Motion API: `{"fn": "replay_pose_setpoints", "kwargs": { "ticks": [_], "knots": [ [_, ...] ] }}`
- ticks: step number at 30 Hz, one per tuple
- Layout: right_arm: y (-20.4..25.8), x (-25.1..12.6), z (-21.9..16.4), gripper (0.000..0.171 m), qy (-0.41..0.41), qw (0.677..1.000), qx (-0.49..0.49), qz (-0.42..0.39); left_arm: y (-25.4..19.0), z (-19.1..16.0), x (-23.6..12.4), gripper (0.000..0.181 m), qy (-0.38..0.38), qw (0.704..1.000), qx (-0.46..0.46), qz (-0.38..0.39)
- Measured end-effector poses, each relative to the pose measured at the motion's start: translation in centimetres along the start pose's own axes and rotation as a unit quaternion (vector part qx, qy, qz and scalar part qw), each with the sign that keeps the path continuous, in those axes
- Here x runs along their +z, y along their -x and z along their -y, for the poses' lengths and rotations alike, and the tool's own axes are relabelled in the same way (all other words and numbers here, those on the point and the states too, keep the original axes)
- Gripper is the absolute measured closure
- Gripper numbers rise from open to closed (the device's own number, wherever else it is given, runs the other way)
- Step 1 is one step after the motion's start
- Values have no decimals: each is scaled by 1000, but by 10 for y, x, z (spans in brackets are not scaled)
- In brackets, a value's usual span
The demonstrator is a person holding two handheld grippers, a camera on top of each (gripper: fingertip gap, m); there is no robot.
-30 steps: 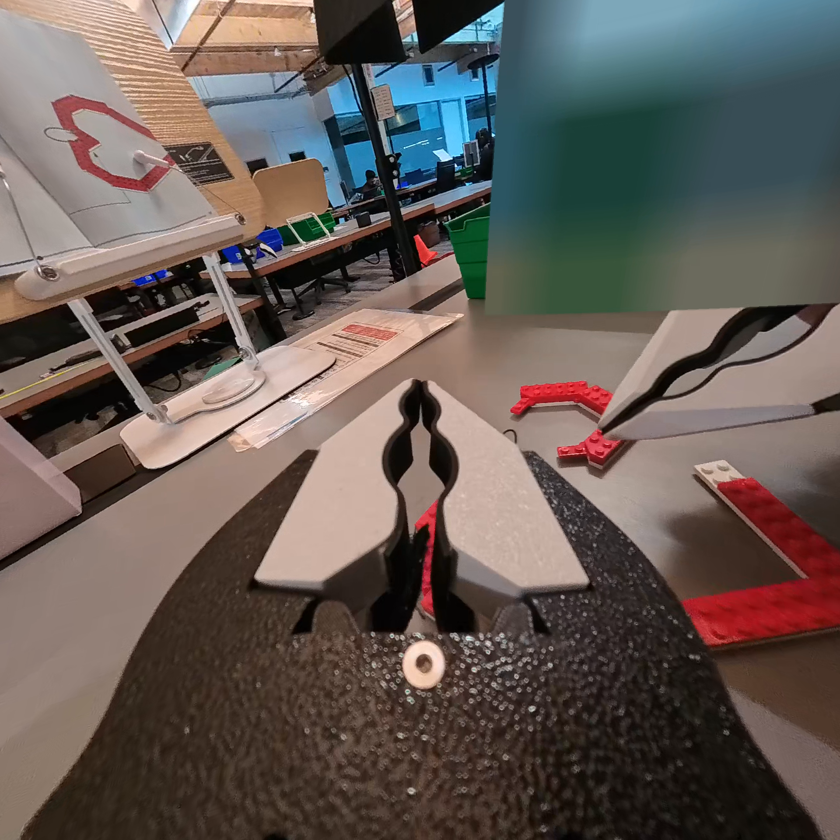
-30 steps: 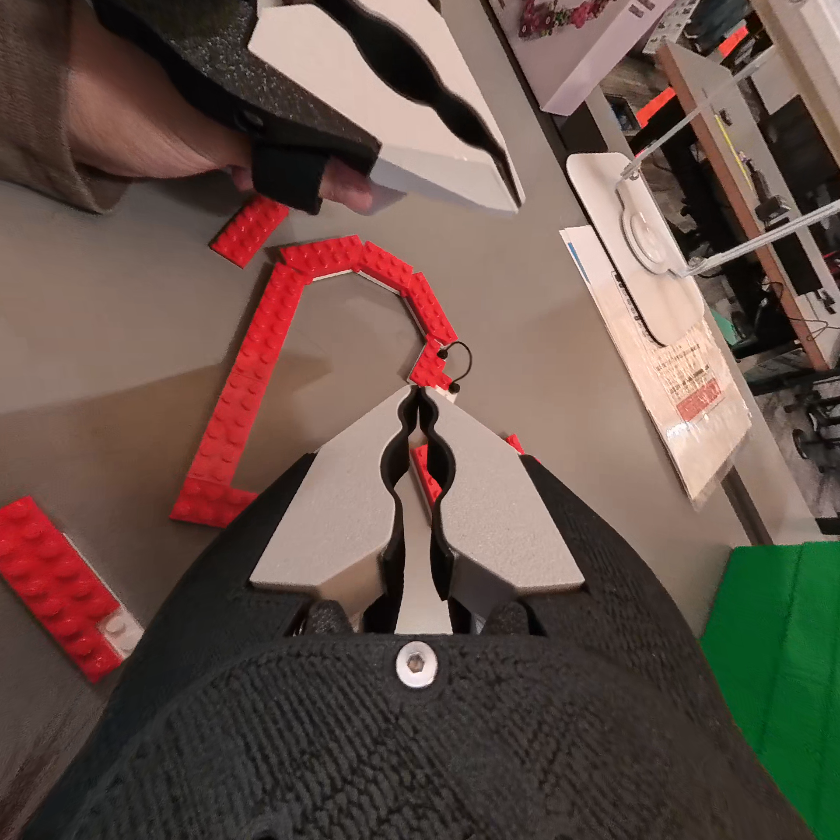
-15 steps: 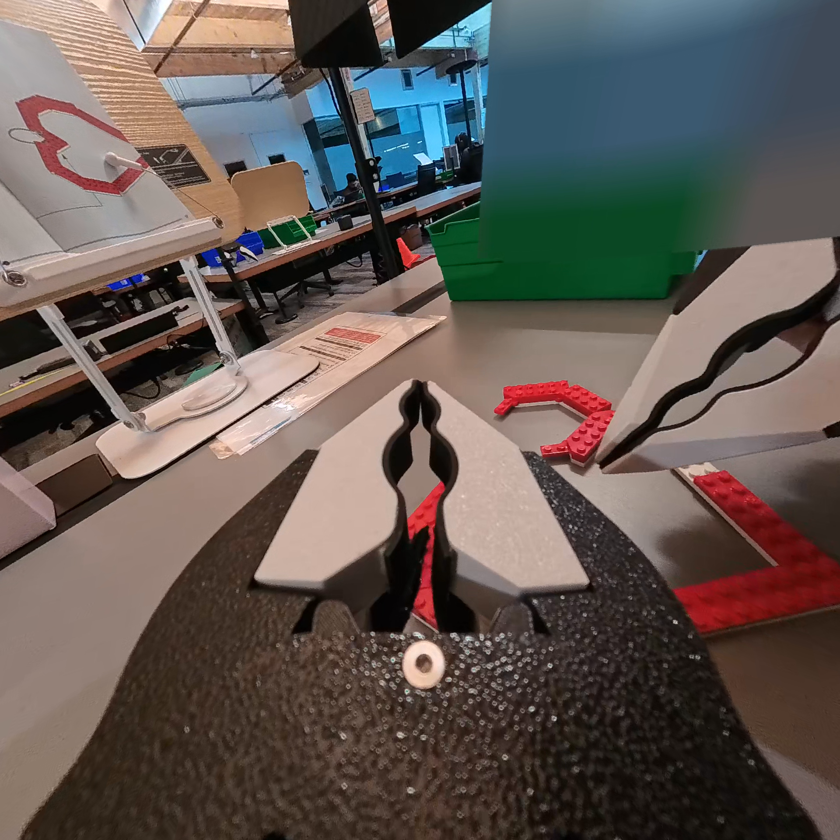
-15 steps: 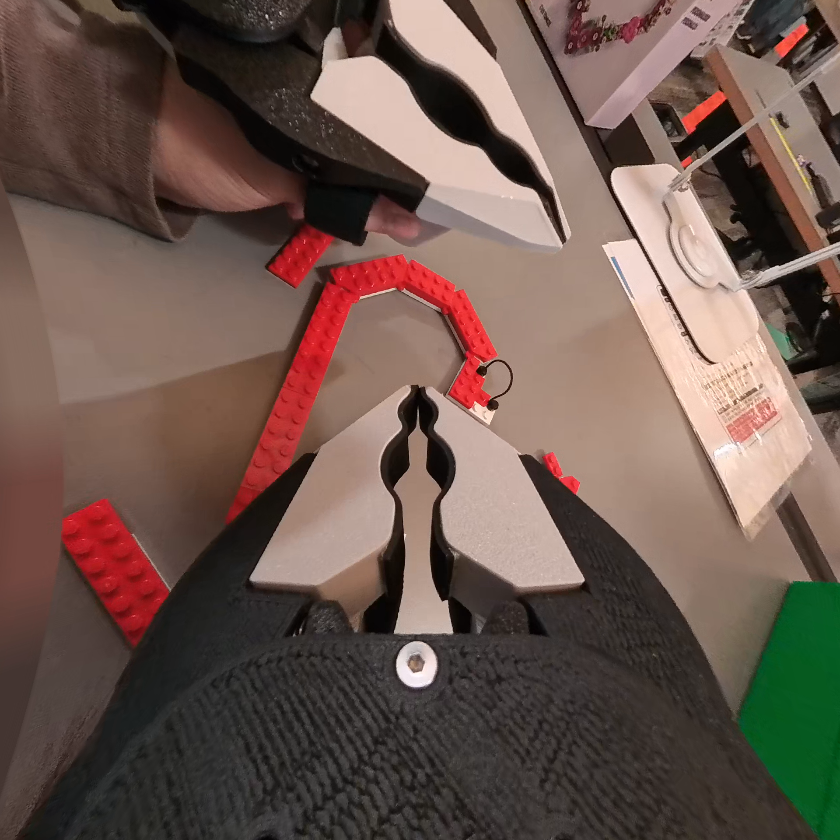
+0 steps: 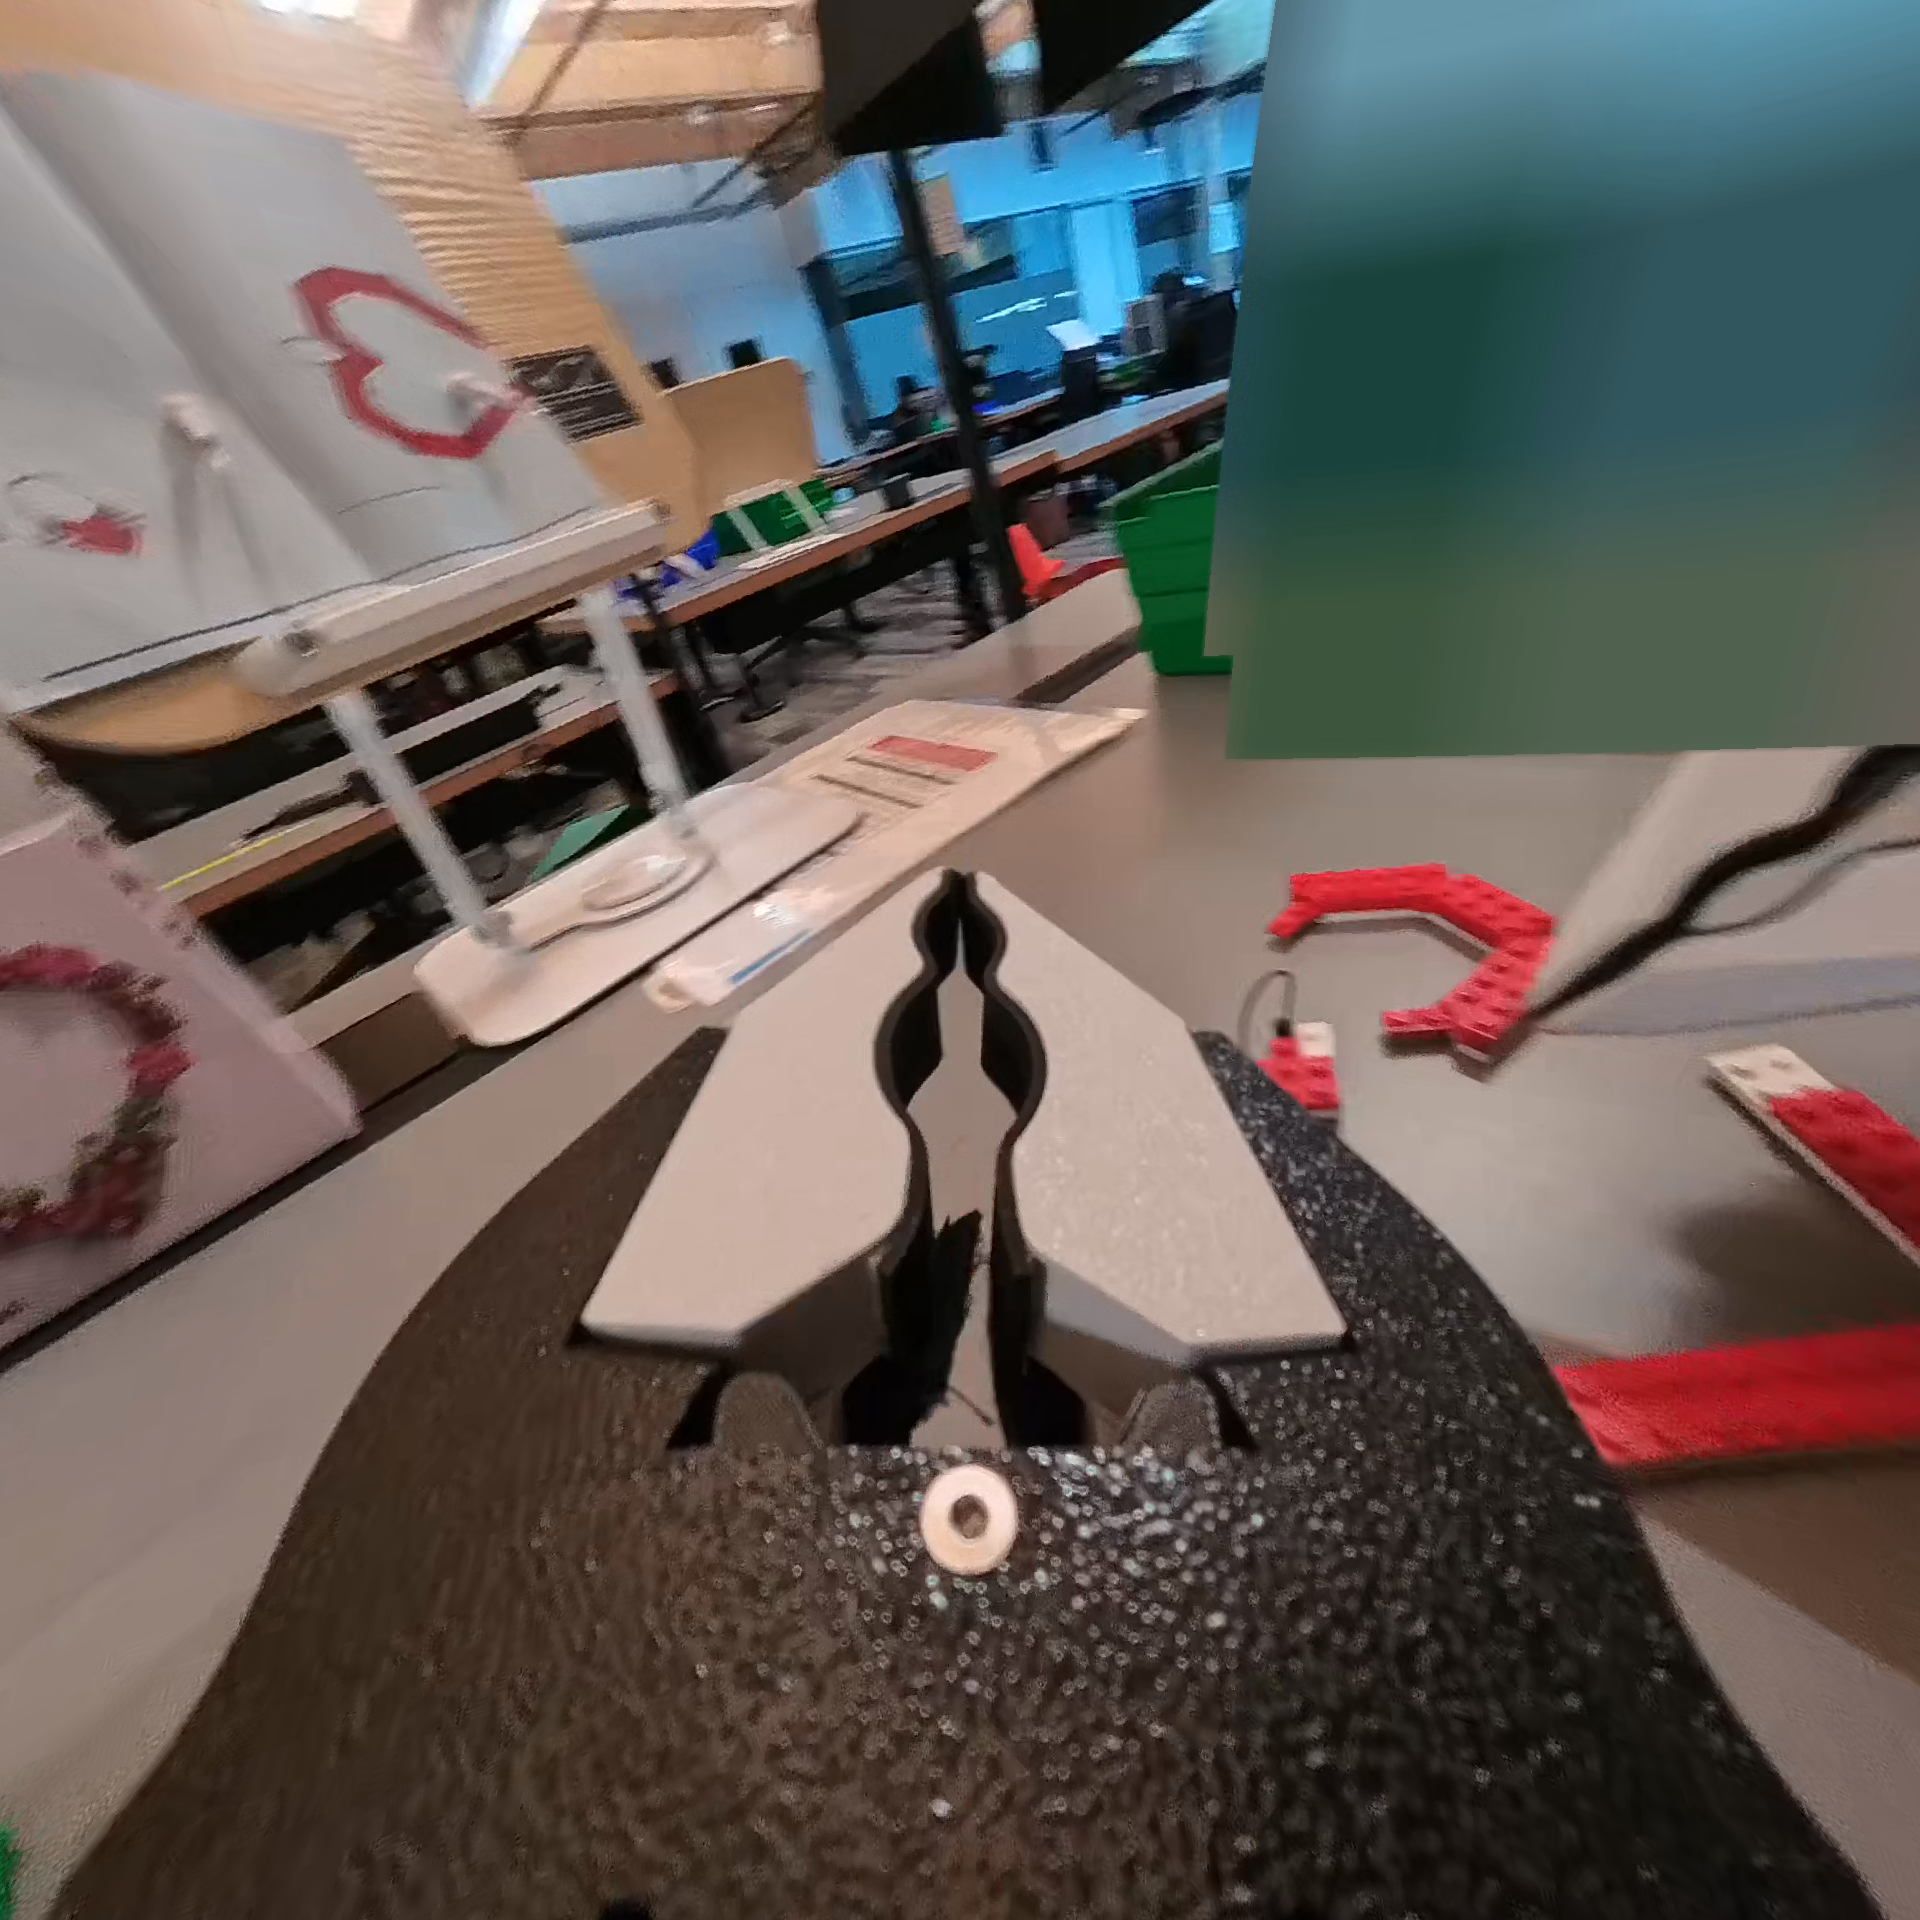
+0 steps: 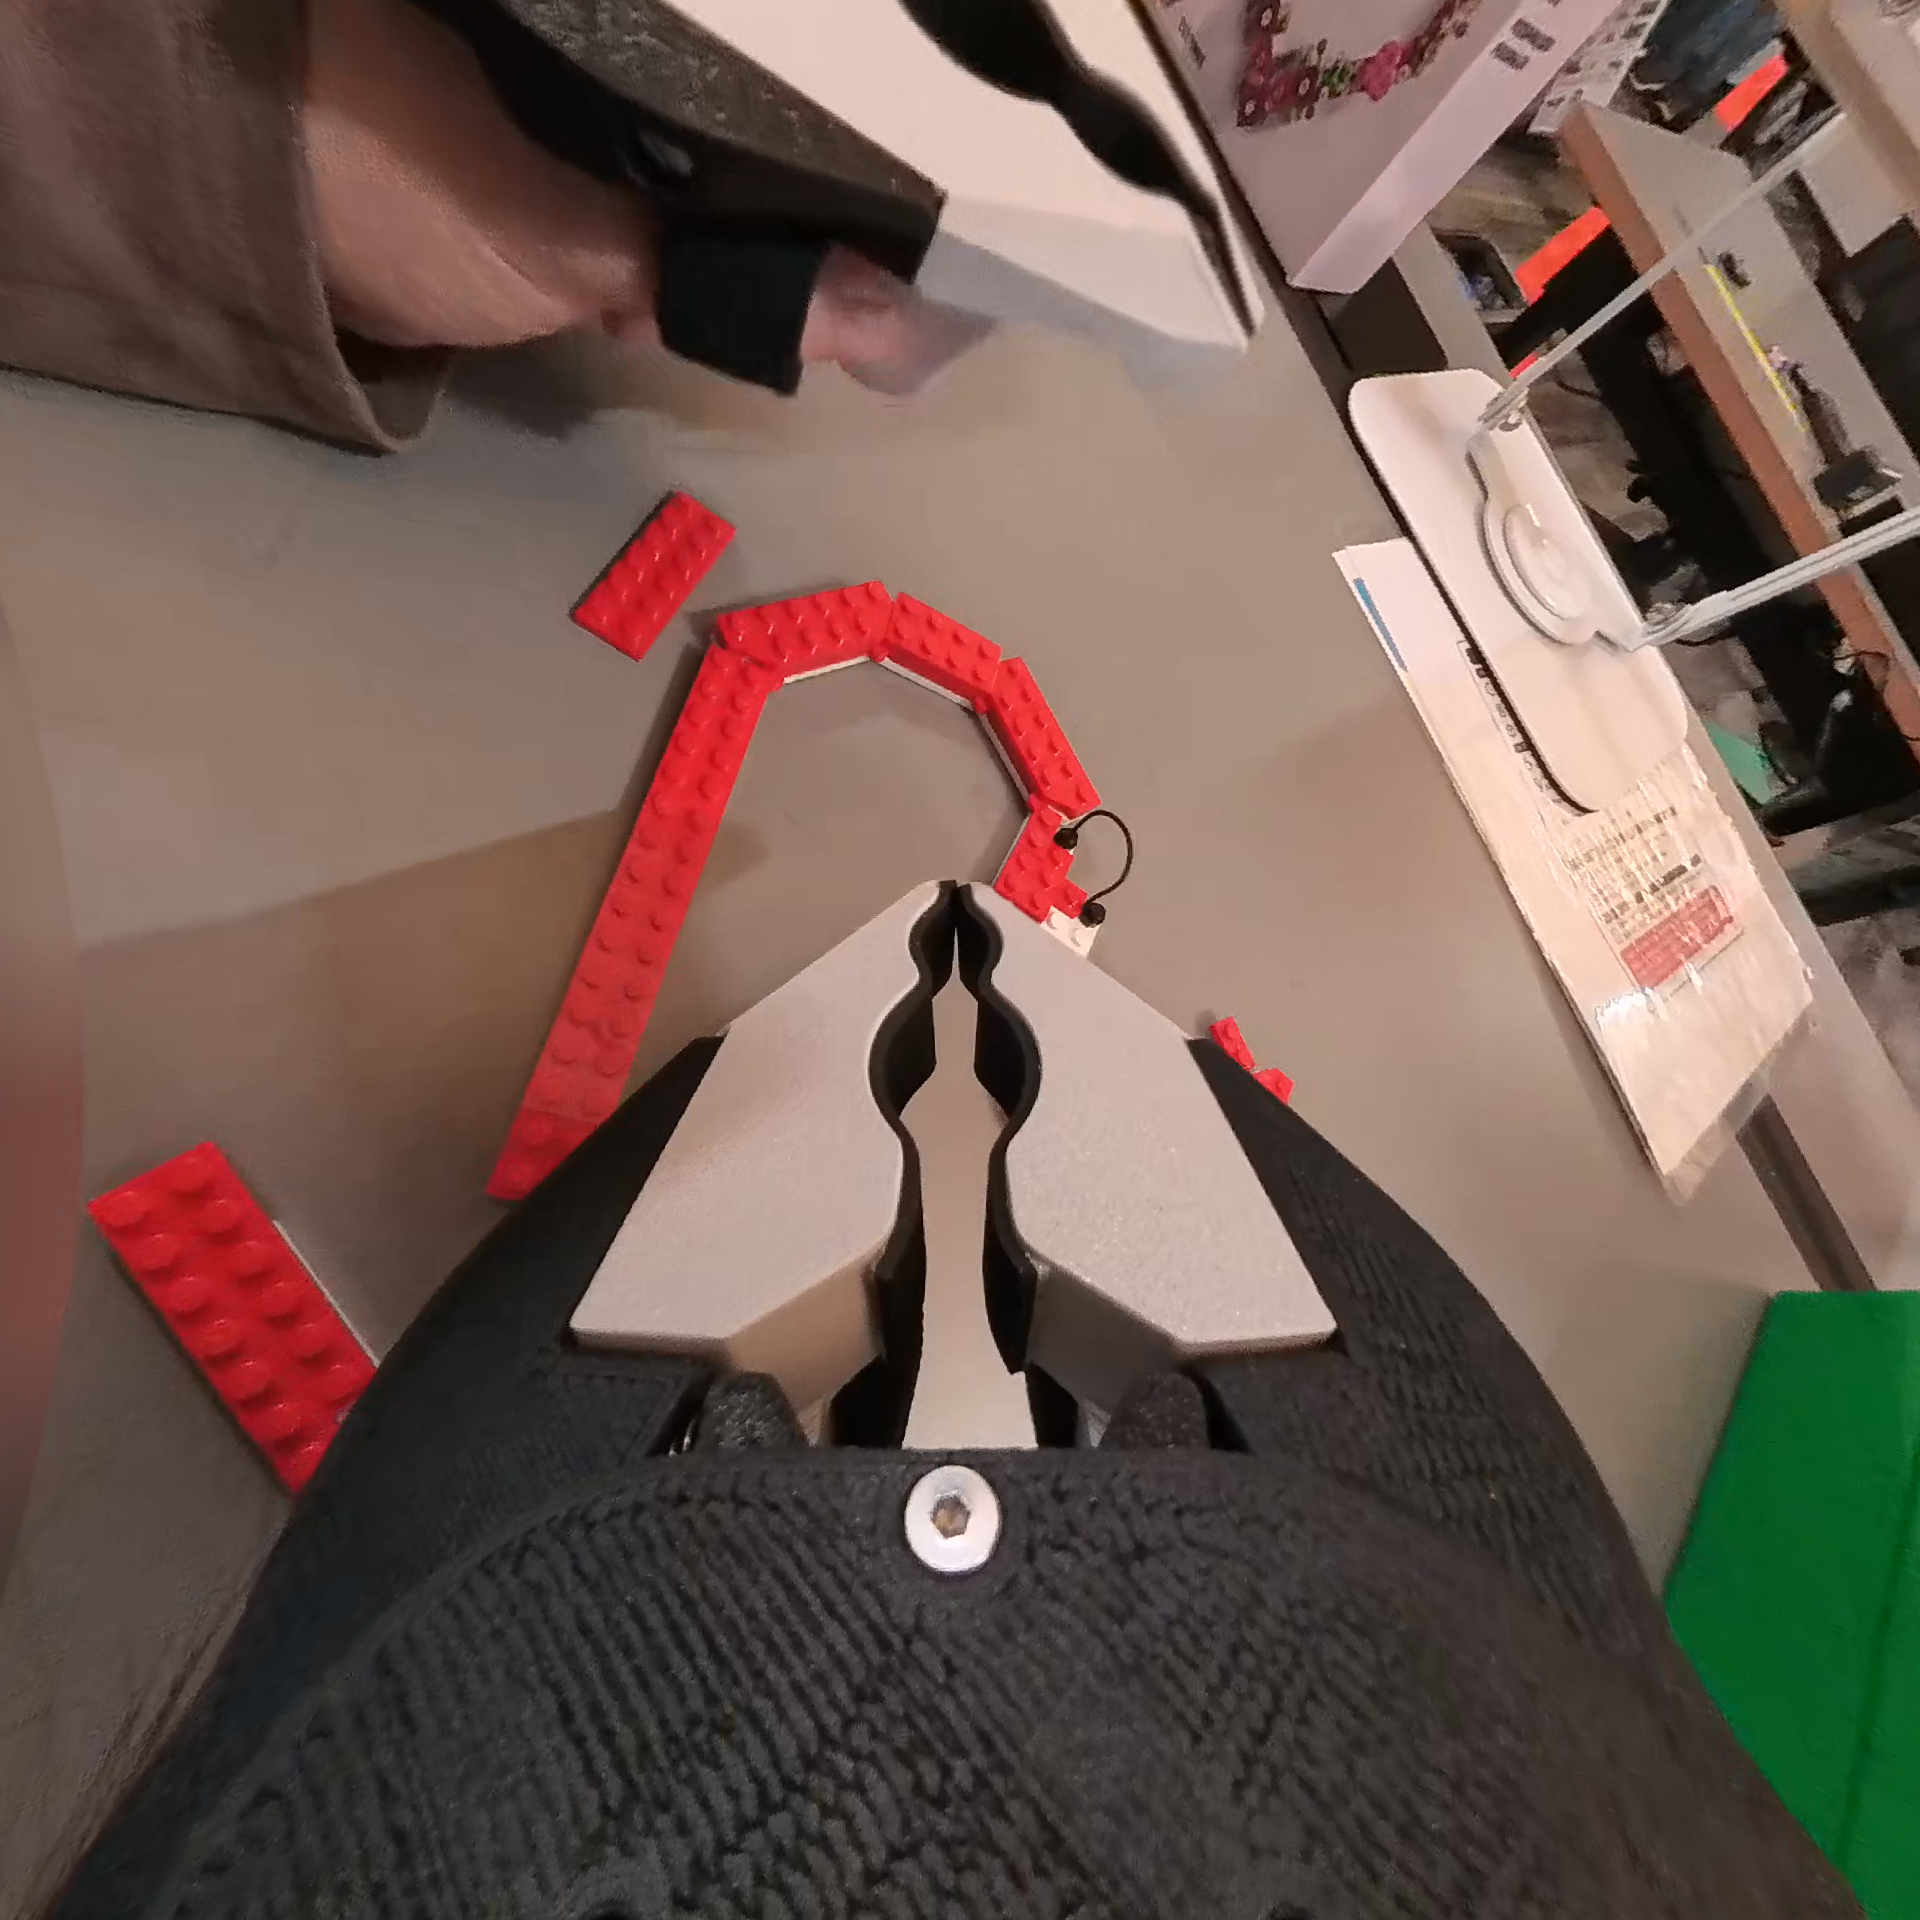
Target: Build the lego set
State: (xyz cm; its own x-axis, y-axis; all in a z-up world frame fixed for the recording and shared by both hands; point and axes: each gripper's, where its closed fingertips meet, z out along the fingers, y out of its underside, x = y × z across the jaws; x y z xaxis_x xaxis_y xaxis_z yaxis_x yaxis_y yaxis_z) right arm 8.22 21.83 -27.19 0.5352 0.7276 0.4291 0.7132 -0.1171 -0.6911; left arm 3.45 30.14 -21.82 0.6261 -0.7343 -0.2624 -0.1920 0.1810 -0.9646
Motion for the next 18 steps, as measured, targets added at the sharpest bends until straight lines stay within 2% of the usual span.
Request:
{"fn": "replay_pose_setpoints", "kwargs": {
  "ticks": [1,2,3,4,6,9,13,14,16,18],
  "knots": [
    [0,0,0,171,-1,1000,1,-2,10,-1,0,181,4,1000,-6,24],
    [0,0,0,171,-2,1000,3,0,16,-1,0,181,9,999,-5,40],
    [2,2,-1,171,-1,1000,5,4,17,0,-2,168,12,999,1,38],
    [2,3,-2,171,2,1000,7,6,9,1,-3,145,15,1000,5,7],
    [1,4,-5,171,9,1000,12,5,-2,-2,-6,124,26,999,-10,-32],
    [-6,1,-8,171,7,1000,29,0,-28,-8,-6,116,52,991,-39,-116],
    [-13,-5,-5,171,-8,999,49,0,-65,-30,-10,116,121,963,-59,-234],
    [-12,-6,-3,171,-11,999,47,2,-68,-33,-13,113,127,958,-66,-247],
    [-6,-8,2,167,-16,999,32,5,-66,-31,-21,119,104,960,-79,-248],
    [0,-8,7,161,-24,999,25,11,-66,-28,-33,114,95,955,-94,-264]
  ]
}}
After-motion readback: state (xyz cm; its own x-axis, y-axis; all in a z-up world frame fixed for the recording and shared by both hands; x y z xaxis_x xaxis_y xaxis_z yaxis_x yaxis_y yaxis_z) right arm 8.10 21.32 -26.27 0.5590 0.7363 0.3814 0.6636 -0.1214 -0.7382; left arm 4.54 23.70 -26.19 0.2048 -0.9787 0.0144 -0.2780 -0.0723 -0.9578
